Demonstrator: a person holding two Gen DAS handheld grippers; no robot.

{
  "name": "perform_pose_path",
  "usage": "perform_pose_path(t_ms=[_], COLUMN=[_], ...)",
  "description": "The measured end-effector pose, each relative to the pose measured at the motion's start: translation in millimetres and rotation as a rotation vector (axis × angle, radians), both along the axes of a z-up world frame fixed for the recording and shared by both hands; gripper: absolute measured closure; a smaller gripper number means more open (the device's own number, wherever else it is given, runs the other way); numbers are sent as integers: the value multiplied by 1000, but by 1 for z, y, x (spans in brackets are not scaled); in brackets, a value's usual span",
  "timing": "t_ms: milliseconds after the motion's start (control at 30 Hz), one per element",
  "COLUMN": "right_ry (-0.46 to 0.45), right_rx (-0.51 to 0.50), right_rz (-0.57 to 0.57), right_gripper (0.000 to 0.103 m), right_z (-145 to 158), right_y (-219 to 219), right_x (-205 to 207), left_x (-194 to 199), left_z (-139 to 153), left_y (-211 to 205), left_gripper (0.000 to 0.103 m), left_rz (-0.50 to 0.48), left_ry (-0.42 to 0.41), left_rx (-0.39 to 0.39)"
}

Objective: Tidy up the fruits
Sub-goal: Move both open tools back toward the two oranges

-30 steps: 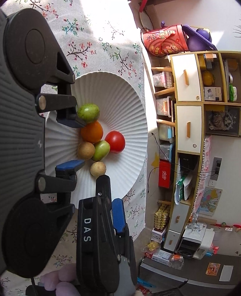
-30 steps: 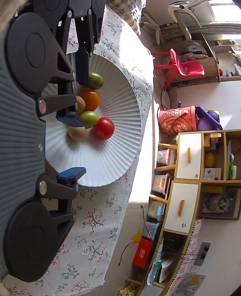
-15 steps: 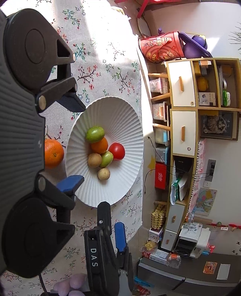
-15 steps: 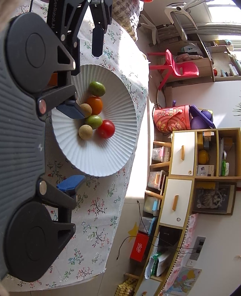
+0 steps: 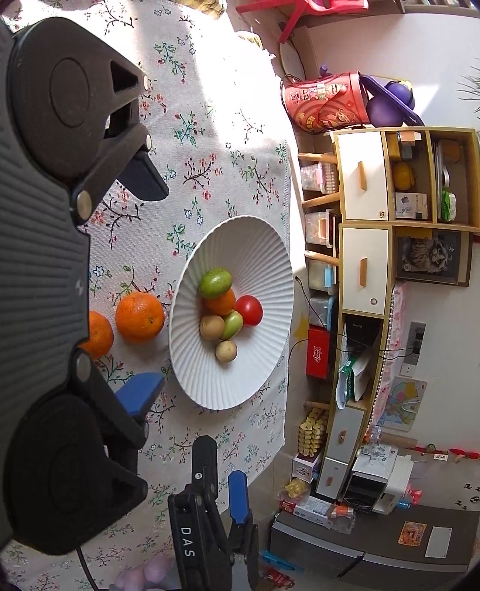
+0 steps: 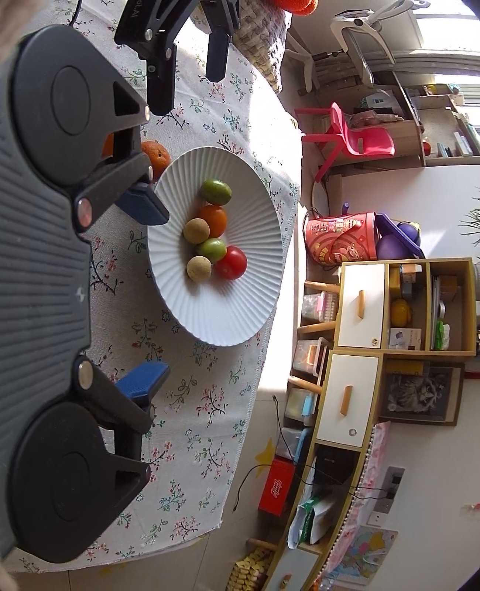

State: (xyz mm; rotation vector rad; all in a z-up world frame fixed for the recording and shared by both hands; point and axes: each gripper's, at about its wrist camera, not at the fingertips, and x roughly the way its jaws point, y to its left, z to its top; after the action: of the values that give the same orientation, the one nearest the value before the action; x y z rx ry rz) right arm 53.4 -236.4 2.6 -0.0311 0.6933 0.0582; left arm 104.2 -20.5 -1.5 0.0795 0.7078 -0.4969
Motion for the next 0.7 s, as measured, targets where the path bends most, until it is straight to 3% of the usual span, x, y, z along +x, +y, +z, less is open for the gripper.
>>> perform_pose_path(t_ms=[700], right_ry=[-5], right_rx=[-47], right_rz=[-28], right_gripper=[1], right_z=[-18], right_y=[12], right_x=[-24], left_x=[-24], left_z=[-14], left_y=[30], left_gripper=[11], left_rz=[15], left_ry=[-23], left_rx=[19])
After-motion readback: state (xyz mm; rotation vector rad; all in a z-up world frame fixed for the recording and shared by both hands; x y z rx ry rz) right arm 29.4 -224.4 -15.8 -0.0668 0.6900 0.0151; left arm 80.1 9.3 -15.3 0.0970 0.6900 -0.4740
